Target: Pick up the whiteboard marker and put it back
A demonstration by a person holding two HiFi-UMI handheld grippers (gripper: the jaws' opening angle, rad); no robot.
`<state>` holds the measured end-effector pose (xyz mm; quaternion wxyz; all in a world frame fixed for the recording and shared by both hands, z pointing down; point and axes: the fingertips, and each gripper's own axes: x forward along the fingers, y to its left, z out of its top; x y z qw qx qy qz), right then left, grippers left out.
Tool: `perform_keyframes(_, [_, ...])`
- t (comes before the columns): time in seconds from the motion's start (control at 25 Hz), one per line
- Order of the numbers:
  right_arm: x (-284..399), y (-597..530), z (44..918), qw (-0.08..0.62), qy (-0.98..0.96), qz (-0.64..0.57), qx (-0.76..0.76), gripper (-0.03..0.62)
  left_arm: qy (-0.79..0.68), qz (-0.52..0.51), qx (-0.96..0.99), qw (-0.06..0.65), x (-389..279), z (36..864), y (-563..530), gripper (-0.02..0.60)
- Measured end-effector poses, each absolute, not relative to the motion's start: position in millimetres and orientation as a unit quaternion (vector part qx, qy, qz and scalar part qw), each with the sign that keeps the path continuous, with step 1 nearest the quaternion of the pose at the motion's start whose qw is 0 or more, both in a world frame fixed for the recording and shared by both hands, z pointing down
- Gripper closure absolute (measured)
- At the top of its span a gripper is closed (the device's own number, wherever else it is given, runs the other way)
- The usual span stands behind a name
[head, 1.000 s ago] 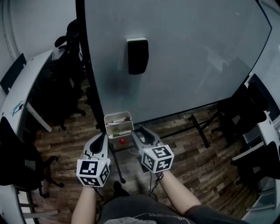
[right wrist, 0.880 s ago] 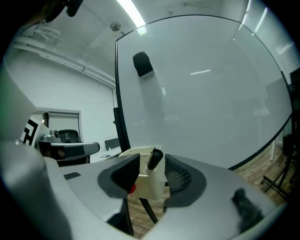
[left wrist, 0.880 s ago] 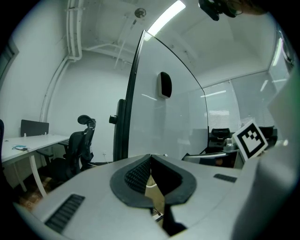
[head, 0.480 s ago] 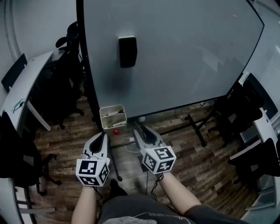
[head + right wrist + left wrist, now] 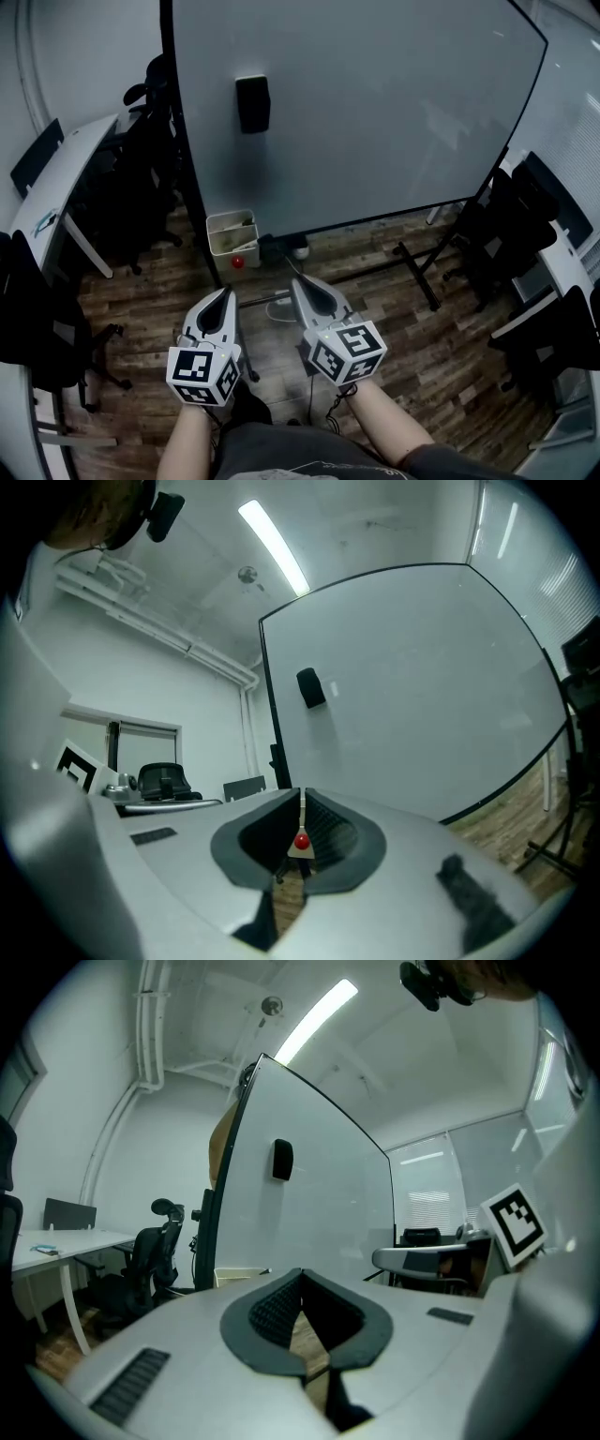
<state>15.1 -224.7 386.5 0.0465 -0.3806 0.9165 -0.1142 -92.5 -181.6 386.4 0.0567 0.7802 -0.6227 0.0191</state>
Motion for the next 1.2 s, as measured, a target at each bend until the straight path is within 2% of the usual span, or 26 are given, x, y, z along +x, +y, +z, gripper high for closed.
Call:
perform_keyframes(0.36, [28.1,-190.5,392.6,0.02,0.921,-0.106,-0.375,0.568,-0.615,0.02,0.786,0.059,-67.1,388.9,-151.9,0.568])
perform_keyframes(1.2, [6.2,-104.4,395.7,-0.014,0.924,-0.099,-0.369,0.572,-0.605,0.015,0.793,0.065,-79.4,385.7,-75.5,0.568])
